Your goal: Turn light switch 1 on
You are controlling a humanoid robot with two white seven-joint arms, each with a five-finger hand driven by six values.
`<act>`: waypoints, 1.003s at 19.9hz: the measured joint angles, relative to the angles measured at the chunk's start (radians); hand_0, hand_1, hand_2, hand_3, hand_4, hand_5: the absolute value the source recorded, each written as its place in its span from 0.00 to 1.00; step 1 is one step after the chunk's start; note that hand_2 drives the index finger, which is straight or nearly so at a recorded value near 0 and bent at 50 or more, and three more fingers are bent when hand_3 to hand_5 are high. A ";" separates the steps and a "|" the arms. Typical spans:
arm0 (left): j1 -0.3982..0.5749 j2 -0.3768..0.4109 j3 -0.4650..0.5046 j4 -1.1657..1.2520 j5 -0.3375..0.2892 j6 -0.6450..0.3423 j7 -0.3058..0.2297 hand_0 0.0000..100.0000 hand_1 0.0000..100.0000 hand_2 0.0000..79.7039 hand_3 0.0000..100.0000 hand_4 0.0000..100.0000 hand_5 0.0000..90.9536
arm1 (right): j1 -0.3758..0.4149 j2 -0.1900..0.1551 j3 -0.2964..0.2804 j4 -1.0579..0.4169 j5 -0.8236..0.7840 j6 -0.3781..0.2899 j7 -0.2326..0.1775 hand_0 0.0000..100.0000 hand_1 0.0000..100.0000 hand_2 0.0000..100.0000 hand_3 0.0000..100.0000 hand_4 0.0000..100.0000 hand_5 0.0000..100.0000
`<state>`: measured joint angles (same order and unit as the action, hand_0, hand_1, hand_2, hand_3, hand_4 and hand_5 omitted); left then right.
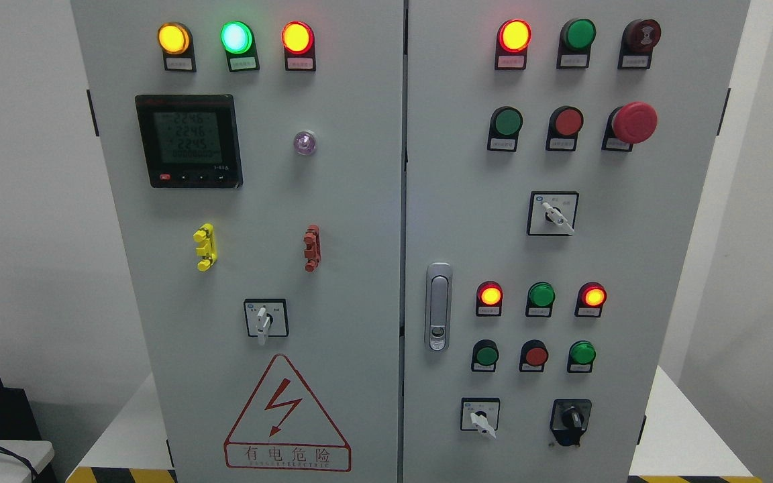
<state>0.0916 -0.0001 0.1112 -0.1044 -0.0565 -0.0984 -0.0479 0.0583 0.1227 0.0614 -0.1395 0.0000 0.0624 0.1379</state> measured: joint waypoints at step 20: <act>0.008 0.000 0.004 0.001 -0.005 -0.011 -0.004 0.33 0.00 0.00 0.00 0.00 0.00 | 0.000 0.000 0.000 0.000 0.000 0.000 0.000 0.12 0.39 0.00 0.00 0.00 0.00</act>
<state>0.0997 0.0000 0.1150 -0.1039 -0.0613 -0.1090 -0.0522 0.0583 0.1227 0.0614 -0.1395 0.0000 0.0619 0.1376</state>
